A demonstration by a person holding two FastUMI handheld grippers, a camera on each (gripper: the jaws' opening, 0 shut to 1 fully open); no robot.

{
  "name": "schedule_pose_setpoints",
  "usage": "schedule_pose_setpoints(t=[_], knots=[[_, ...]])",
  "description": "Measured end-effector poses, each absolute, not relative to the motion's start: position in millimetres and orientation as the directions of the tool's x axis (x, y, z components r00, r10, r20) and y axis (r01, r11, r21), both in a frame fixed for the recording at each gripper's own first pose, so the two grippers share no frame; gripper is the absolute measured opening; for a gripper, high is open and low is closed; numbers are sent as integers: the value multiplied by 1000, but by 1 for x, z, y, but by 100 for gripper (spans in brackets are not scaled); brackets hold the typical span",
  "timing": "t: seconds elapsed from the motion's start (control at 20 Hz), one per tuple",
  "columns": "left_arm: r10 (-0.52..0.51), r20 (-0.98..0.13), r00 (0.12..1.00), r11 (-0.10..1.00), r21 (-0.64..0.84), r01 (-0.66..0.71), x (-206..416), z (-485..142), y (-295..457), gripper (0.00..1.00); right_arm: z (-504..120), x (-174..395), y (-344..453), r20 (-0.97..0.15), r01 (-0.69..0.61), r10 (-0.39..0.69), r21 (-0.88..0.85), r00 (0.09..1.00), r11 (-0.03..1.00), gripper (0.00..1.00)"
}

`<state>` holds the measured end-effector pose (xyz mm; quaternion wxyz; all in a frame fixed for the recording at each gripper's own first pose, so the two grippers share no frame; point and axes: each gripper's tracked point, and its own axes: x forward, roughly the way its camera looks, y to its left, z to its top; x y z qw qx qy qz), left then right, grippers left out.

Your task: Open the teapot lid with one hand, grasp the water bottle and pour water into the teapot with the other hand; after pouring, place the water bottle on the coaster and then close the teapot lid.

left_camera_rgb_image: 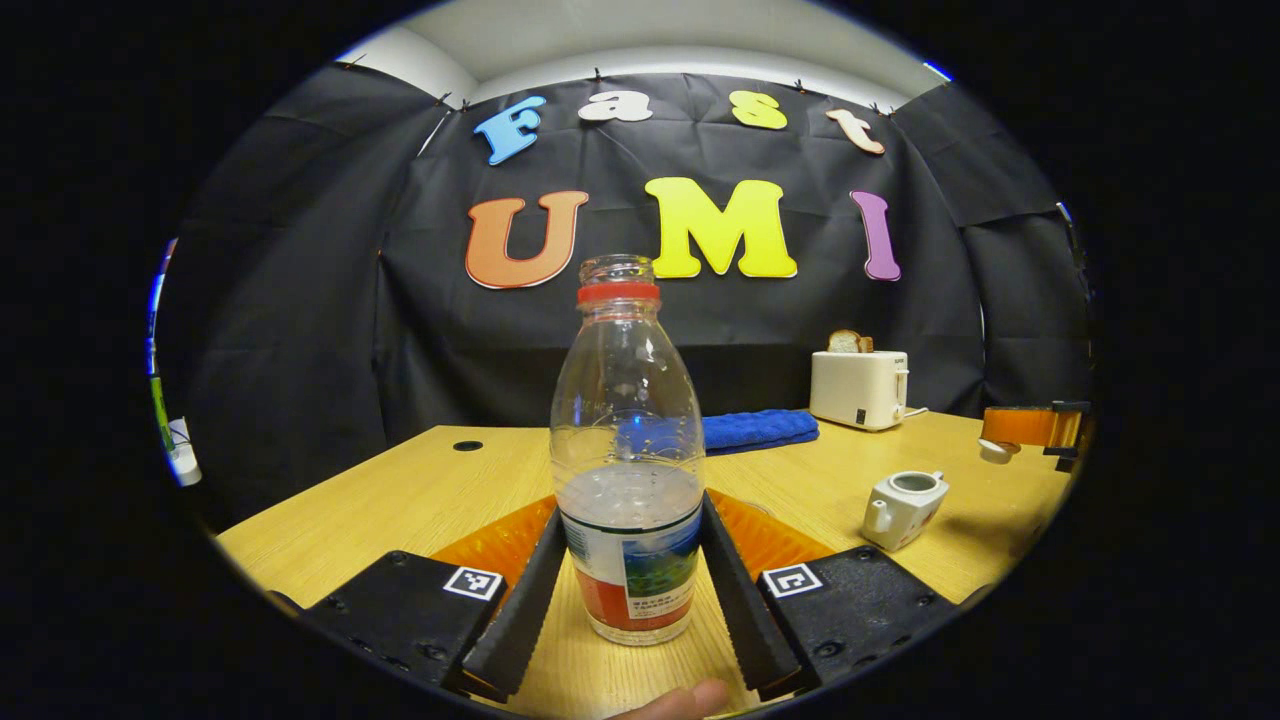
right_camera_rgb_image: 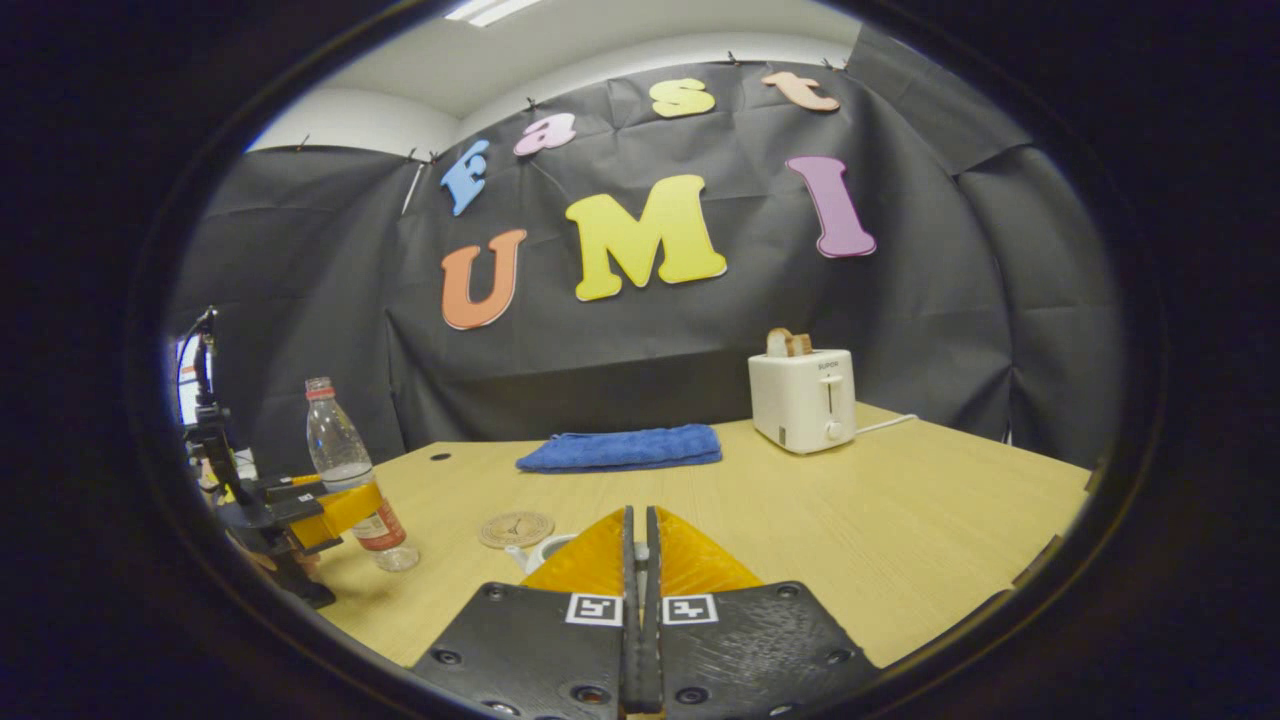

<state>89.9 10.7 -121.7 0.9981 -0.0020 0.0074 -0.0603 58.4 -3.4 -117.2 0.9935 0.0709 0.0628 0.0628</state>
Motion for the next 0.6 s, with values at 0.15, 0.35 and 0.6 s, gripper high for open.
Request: schedule_pose_setpoints(t=[0.15, 0.35, 0.6], knots=[[-79, -19, 997, 997, 21, 80, 85, -109, 18, 78, -112, 56, -15, -101, -111, 124, 124, 987, 986, 0], [-77, -28, 997, 991, 112, 79, 76, -94, 9, 77, -101, 52, -27, -83, -112, 120, 95, 989, 989, 0], [-51, -68, 996, 947, 314, 70, 78, -87, 1, 77, -97, 55, -43, -76, -89, 95, 79, 993, 993, 0]])
